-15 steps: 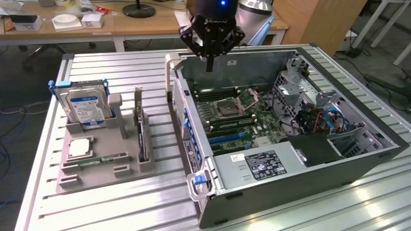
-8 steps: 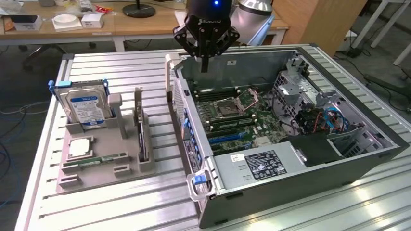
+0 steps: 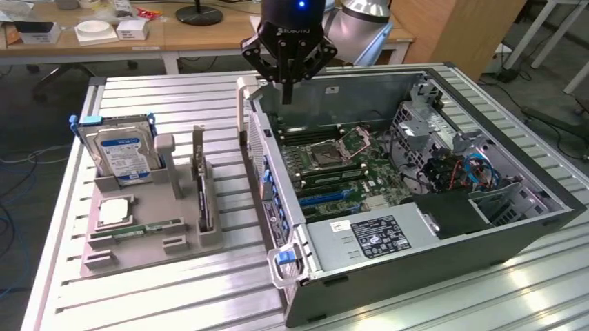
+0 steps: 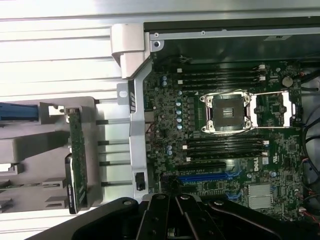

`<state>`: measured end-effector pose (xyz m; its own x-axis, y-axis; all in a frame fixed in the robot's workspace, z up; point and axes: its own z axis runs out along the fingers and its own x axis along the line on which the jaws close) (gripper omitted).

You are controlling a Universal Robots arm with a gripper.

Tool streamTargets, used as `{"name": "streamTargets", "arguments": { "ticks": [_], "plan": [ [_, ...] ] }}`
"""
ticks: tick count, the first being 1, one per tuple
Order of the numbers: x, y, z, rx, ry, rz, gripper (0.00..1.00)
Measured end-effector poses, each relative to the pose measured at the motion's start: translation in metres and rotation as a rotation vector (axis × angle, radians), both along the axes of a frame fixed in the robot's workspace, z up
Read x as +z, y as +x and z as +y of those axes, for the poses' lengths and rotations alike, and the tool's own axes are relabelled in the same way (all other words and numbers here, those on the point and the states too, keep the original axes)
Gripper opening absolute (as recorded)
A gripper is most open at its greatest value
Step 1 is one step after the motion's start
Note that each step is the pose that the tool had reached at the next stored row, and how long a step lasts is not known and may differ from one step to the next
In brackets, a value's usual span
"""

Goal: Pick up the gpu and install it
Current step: 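Reach for the gpu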

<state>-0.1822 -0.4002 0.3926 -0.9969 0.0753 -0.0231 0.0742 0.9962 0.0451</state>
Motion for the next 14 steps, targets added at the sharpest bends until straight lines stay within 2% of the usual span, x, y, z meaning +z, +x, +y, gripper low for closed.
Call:
{"name": "streamTargets", "arguments": {
  "ticks": [14],
  "plan": [
    [-0.0002, -0.021, -0.0008, 0.000, 0.0000, 0.0001, 0.10]
  ]
}}
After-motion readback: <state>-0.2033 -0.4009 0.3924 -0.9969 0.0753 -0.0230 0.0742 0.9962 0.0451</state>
